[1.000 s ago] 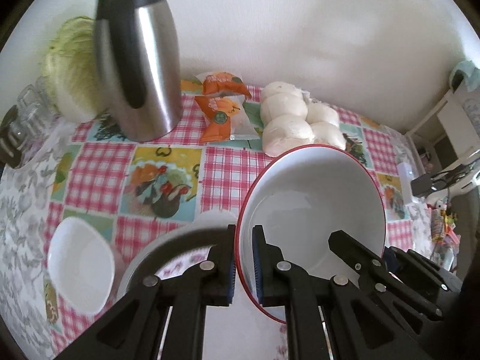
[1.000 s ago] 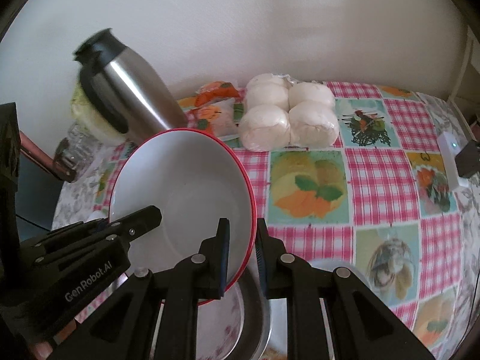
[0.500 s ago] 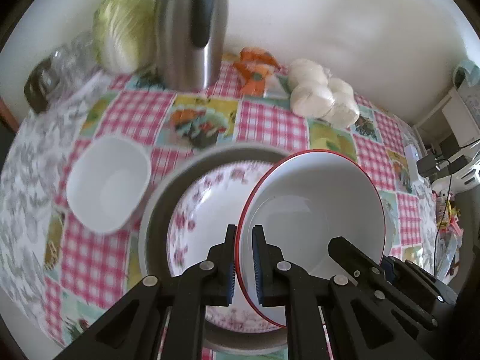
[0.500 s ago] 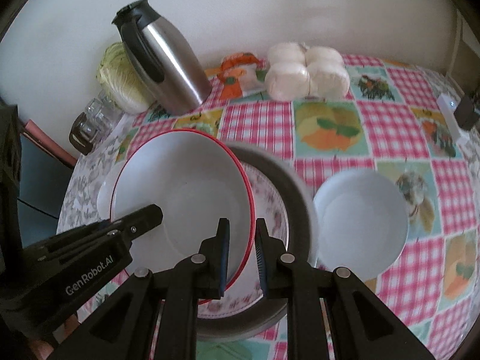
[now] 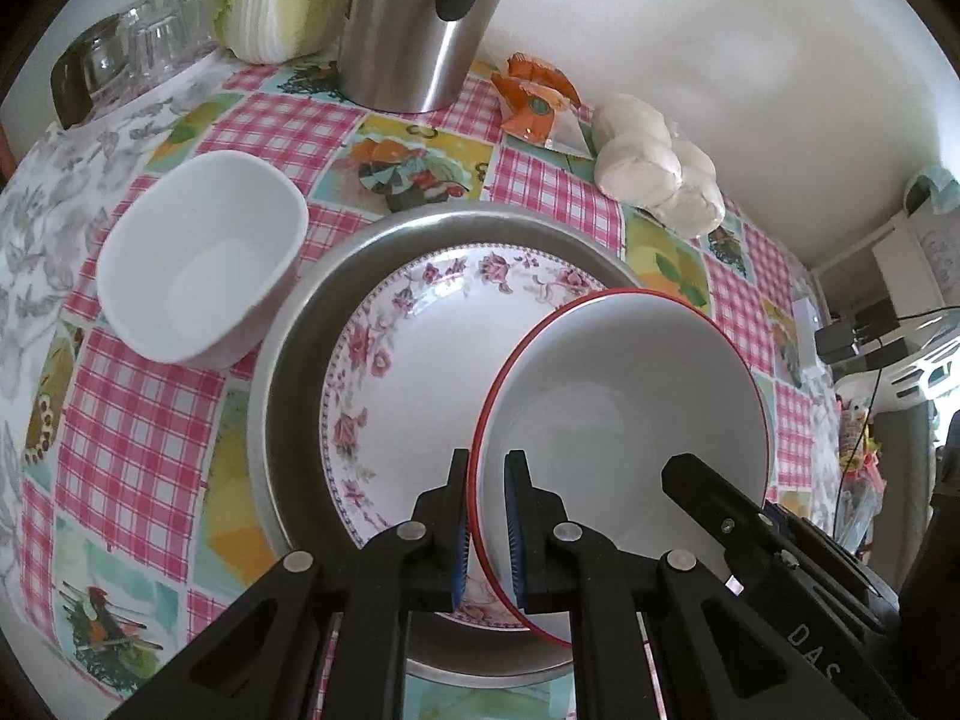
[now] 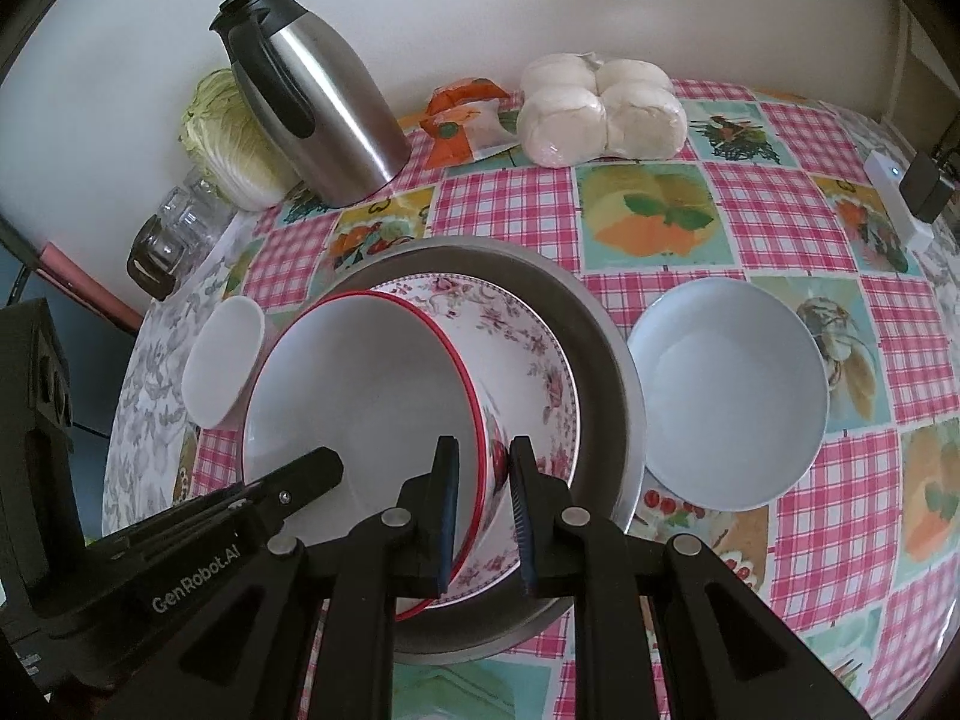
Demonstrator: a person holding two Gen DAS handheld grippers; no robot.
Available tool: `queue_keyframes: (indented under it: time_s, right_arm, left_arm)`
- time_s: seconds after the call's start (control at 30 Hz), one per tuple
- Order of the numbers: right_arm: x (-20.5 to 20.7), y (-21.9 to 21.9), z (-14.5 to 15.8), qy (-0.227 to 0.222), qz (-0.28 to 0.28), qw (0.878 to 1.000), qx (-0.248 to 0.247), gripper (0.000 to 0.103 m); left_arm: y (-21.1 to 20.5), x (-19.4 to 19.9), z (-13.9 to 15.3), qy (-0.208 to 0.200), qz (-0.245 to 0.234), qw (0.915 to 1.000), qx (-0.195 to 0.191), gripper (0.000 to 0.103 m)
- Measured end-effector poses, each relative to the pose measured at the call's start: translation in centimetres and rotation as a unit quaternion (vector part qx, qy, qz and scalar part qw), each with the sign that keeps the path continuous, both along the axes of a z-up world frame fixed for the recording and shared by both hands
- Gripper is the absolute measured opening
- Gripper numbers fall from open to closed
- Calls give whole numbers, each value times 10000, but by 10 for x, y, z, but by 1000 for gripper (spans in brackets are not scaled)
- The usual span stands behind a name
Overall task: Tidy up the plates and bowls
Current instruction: 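Lift the red-rimmed bowl with both grippers and lower it onto the floral plate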
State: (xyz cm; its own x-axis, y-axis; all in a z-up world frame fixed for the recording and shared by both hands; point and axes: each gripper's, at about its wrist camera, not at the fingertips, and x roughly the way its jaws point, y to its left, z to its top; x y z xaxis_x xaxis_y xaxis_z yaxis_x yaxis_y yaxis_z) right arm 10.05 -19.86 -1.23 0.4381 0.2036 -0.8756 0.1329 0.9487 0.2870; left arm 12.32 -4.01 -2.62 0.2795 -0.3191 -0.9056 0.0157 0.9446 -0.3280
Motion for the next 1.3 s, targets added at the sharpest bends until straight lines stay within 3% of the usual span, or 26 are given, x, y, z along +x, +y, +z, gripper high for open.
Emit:
queue_keyframes:
  time_s: [0.37,0.67,1.3]
  right_arm:
    - [6,1,-4,54,-5,10000,-41,18]
    - [10,-1,-13,161,-34,9999,-43,18]
    - [19,9,-24,233,68,9997,44,19]
  left_arm:
    - [7,6,-1,58,29,9997,-215,12]
    - [5,12,-12,223,35,9995,-234,12]
    - [16,19,-13,189,179,9993,-250,15]
